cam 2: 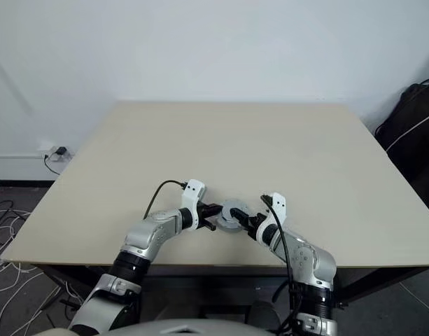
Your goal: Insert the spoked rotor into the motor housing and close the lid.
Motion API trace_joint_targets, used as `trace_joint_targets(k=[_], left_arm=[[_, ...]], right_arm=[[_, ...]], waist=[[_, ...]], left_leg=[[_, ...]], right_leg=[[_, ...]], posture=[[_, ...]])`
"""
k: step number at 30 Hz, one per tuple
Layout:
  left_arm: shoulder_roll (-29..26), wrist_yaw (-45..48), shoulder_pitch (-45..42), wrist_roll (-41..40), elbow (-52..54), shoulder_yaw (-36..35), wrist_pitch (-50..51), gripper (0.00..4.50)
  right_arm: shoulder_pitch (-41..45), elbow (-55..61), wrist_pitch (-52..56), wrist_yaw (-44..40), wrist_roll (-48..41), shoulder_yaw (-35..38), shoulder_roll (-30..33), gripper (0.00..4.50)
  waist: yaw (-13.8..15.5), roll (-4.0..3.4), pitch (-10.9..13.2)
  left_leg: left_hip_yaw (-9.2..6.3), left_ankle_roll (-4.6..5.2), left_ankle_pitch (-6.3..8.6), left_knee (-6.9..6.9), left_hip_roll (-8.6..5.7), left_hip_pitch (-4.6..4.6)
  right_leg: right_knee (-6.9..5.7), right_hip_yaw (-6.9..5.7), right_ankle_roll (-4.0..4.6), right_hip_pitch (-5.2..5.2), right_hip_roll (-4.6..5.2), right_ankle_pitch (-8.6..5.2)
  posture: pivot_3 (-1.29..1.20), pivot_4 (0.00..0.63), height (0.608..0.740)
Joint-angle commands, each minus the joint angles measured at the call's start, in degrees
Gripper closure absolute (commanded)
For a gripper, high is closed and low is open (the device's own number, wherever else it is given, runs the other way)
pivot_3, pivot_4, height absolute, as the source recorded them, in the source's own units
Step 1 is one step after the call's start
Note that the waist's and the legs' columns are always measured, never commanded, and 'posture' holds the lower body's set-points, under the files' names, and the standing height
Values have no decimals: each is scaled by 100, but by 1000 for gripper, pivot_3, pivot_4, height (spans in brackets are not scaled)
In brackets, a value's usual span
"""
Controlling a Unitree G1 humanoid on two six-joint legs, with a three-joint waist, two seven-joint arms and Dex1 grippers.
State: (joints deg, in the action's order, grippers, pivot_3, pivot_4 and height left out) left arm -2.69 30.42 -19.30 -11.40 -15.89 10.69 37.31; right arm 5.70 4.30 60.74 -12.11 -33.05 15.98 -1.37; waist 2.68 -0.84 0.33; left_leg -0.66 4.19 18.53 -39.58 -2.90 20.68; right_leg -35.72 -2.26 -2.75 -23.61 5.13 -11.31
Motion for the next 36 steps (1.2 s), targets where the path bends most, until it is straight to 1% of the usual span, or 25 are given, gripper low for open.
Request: trace_joint_targets(k=[1,3,6,8,14,17,20,23,26,28,32,34,35,36], left_arm=[[38,29,51,19,-56,146,159,4500],[39,30,52,21,-59,153,159,4500],[35,31,47,28,-64,163,166,4500],[32,34,41,25,-63,166,168,4500],[45,36,42,21,-75,161,155,4500],[51,36,45,23,-71,156,164,4500],[57,31,47,27,-70,154,167,4500],[57,37,41,30,-66,152,170,4500],[57,40,40,32,-72,152,167,4500],[59,38,41,32,-74,149,170,4500],[74,45,48,55,-67,125,174,4500],[78,51,52,65,-68,113,173,4500],[78,53,52,66,-71,108,171,4500],[78,55,53,67,-71,106,170,4500]], right_arm=[[209,-76,145,69,-250,111,-71,30],[255,-186,345,16,-510,244,-155,30],[384,-381,768,-83,-1327,787,-451,30],[437,-410,940,-98,-1612,943,-535,30],[427,-490,1243,25,-1938,1006,-698,30],[361,-385,1404,38,-2084,896,-758,30],[302,-360,1428,82,-2102,818,-785,30],[294,-377,1269,143,-2183,922,-851,30],[268,-351,1205,178,-2240,946,-844,548],[255,-345,1161,204,-2262,974,-831,1164],[209,-314,1125,258,-2371,1015,-810,2536],[177,-304,1137,300,-2400,997,-793,3137],[152,-301,1148,317,-2405,983,-778,3262],[129,-298,1155,336,-2410,969,-764,3264]], waist=[[-5,-2,0],[-10,-2,0],[-21,-2,0],[-41,-10,5],[-79,-16,9],[-80,-16,9],[-94,-16,10],[-95,-16,10],[-95,-15,11],[-96,-16,11],[-96,-15,11],[-92,-17,11],[-92,-19,11],[-91,-18,12]], left_leg=[[0,1,-1,0,-1,0],[0,7,-4,0,-2,-1],[0,14,-8,0,-2,-1],[-1,19,-10,2,-2,-1],[0,19,-10,9,-1,0],[0,20,-10,10,-1,4],[0,21,-9,14,-2,5],[0,21,-10,17,-2,6],[1,21,-10,18,-2,6],[1,21,-10,19,-2,8],[1,21,-10,24,-2,11],[0,20,-10,27,-2,11],[2,20,-10,27,-3,11],[2,20,-11,28,-4,11]], right_leg=[[0,0,0,0,0,0],[0,-1,-1,1,-1,0],[-1,-1,-2,1,-2,1],[-1,-1,-3,0,-1,2],[-3,-2,-3,-4,1,1],[-2,-2,-5,-6,2,2],[-2,-1,-5,-7,2,2],[-2,-2,-5,-7,3,2],[-2,-2,-6,-8,3,2],[-2,-2,-7,-8,2,2],[-2,-2,-9,-7,2,3],[-2,-3,-9,-8,2,3],[-2,-1,-8,-7,3,3],[-2,-1,-8,-5,5,3]], posture=[[0,0,740],[0,0,740],[0,0,740],[0,0,740],[0,0,740],[0,0,740],[0,0,740],[0,0,740],[0,0,740],[0,0,740],[0,0,740],[0,0,740],[0,0,740],[0,0,740]])
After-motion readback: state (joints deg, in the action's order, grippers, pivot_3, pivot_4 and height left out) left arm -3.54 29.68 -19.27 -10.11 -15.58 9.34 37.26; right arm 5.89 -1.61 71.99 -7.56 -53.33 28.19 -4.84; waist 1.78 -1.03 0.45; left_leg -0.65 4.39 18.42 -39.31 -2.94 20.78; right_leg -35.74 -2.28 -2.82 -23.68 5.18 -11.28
